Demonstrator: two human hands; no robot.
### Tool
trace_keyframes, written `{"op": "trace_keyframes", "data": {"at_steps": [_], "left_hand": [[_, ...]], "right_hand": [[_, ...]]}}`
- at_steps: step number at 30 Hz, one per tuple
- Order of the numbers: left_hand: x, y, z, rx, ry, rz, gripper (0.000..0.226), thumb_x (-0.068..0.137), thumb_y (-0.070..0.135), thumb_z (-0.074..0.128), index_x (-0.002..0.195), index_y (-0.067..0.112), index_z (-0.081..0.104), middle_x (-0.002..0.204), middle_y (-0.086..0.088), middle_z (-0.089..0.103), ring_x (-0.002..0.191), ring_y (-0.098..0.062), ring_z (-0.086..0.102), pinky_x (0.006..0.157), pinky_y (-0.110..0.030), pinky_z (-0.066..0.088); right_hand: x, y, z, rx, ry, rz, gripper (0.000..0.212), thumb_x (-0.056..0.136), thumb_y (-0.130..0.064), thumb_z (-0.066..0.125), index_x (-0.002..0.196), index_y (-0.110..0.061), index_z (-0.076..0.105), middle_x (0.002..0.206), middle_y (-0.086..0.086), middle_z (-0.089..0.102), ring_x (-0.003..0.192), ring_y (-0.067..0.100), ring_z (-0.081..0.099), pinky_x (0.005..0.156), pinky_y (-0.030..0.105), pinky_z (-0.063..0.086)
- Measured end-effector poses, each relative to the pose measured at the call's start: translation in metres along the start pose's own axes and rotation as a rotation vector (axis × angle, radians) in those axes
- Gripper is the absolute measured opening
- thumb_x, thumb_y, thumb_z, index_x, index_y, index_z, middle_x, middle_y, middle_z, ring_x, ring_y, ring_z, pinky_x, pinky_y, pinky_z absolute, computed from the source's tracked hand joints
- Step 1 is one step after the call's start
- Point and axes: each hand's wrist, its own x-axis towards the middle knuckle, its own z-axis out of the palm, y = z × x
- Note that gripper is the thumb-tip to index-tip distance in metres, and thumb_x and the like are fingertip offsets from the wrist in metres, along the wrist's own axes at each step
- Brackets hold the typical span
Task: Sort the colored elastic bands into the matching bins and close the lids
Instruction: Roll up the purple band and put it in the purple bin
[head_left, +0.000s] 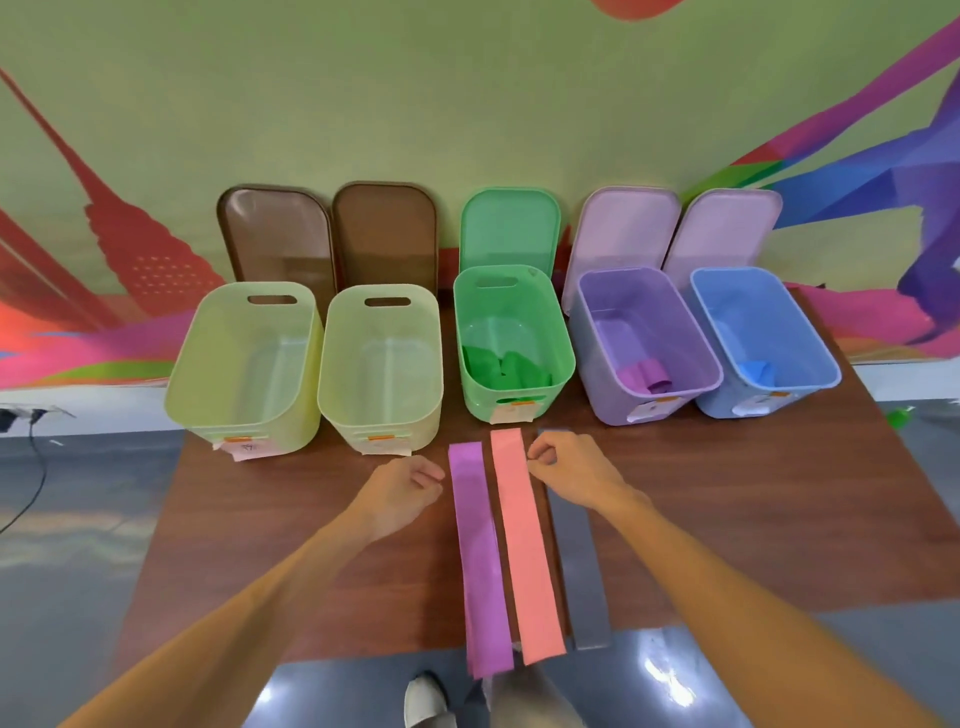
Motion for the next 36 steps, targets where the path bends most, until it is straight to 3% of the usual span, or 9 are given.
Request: {"op": "trace_keyframes", "data": {"at_steps": [3, 7, 9, 13, 17, 21, 28, 31, 36], "left_hand": [[0.016, -0.009, 0.013, 0.016, -0.05, -0.015, 0.024, 0.087, 0.012, 0.061, 0.111, 0.013, 0.064, 0.108, -0.004, 0.068, 0.103, -0.021, 0.064, 0.093, -0.031, 0.05], [0.038, -0.012, 0.035, 0.104, -0.08, -0.061, 0.034, 0.09, 0.016, 0.059, 0.124, 0.015, 0.059, 0.121, -0.004, 0.06, 0.105, -0.023, 0.062, 0.091, -0.032, 0.05], [0.05, -0.014, 0.044, 0.223, -0.081, -0.037, 0.045, 0.089, 0.019, 0.06, 0.133, 0.018, 0.051, 0.132, -0.002, 0.05, 0.11, -0.02, 0.058, 0.094, -0.028, 0.047], [0.069, -0.016, 0.058, 0.352, -0.109, 0.005, 0.07, 0.086, 0.013, 0.06, 0.146, 0.011, 0.024, 0.15, -0.005, 0.016, 0.116, -0.028, 0.055, 0.098, -0.036, 0.046], [0.085, -0.013, 0.067, 0.393, -0.011, -0.039, 0.07, 0.09, 0.014, 0.053, 0.149, 0.015, 0.017, 0.152, -0.005, 0.012, 0.123, -0.031, 0.049, 0.097, -0.043, 0.047], [0.096, -0.007, 0.069, 0.456, 0.065, -0.138, 0.056, 0.096, 0.019, 0.046, 0.147, 0.021, 0.025, 0.151, -0.001, 0.024, 0.122, -0.026, 0.051, 0.09, -0.043, 0.05], [0.101, -0.006, 0.068, 0.375, 0.267, -0.083, 0.023, 0.09, 0.016, 0.055, 0.111, 0.022, 0.063, 0.122, 0.007, 0.054, 0.1, -0.018, 0.06, 0.076, -0.032, 0.05], [0.099, -0.006, 0.065, 0.337, 0.295, -0.043, 0.014, 0.088, 0.015, 0.06, 0.099, 0.021, 0.065, 0.11, 0.006, 0.059, 0.091, -0.016, 0.06, 0.069, -0.026, 0.043], [0.089, -0.009, 0.06, 0.294, 0.249, 0.021, 0.009, 0.085, 0.016, 0.065, 0.094, 0.018, 0.066, 0.107, 0.005, 0.056, 0.083, -0.015, 0.061, 0.075, -0.035, 0.054]], "right_hand": [[0.018, 0.002, 0.009, -0.049, -0.08, -0.02, 0.019, 0.083, -0.026, 0.06, 0.1, -0.022, 0.067, 0.1, 0.0, 0.069, 0.096, 0.018, 0.064, 0.087, 0.036, 0.052], [0.044, 0.01, 0.017, -0.05, -0.142, -0.032, 0.022, 0.084, -0.023, 0.056, 0.103, -0.021, 0.066, 0.103, 0.002, 0.069, 0.096, 0.02, 0.065, 0.088, 0.038, 0.053], [0.053, 0.017, 0.021, -0.017, -0.169, -0.028, 0.022, 0.085, -0.02, 0.055, 0.103, -0.02, 0.067, 0.102, 0.001, 0.069, 0.094, 0.019, 0.065, 0.087, 0.036, 0.054], [0.065, 0.036, 0.026, 0.024, -0.216, -0.028, 0.023, 0.085, -0.017, 0.054, 0.103, -0.021, 0.066, 0.102, 0.001, 0.07, 0.095, 0.017, 0.065, 0.087, 0.03, 0.052], [0.074, 0.049, 0.029, 0.03, -0.245, -0.042, 0.023, 0.086, -0.014, 0.055, 0.106, -0.016, 0.067, 0.103, 0.001, 0.072, 0.093, 0.011, 0.066, 0.082, 0.018, 0.046], [0.078, 0.057, 0.03, 0.056, -0.238, -0.055, 0.02, 0.086, -0.011, 0.057, 0.103, -0.014, 0.067, 0.1, 0.0, 0.072, 0.069, -0.006, 0.054, 0.066, 0.006, 0.038], [0.079, 0.061, 0.037, 0.057, -0.287, -0.061, 0.022, 0.087, -0.011, 0.055, 0.106, -0.014, 0.066, 0.103, 0.0, 0.071, 0.086, 0.008, 0.064, 0.08, 0.02, 0.049], [0.081, 0.055, 0.039, 0.069, -0.295, -0.064, 0.023, 0.087, -0.013, 0.056, 0.108, -0.017, 0.066, 0.108, 0.002, 0.07, 0.093, 0.011, 0.064, 0.086, 0.025, 0.051], [0.085, 0.04, 0.039, 0.051, -0.276, -0.096, 0.024, 0.089, -0.013, 0.055, 0.11, -0.017, 0.065, 0.113, 0.002, 0.068, 0.103, 0.013, 0.063, 0.09, 0.028, 0.05]]}}
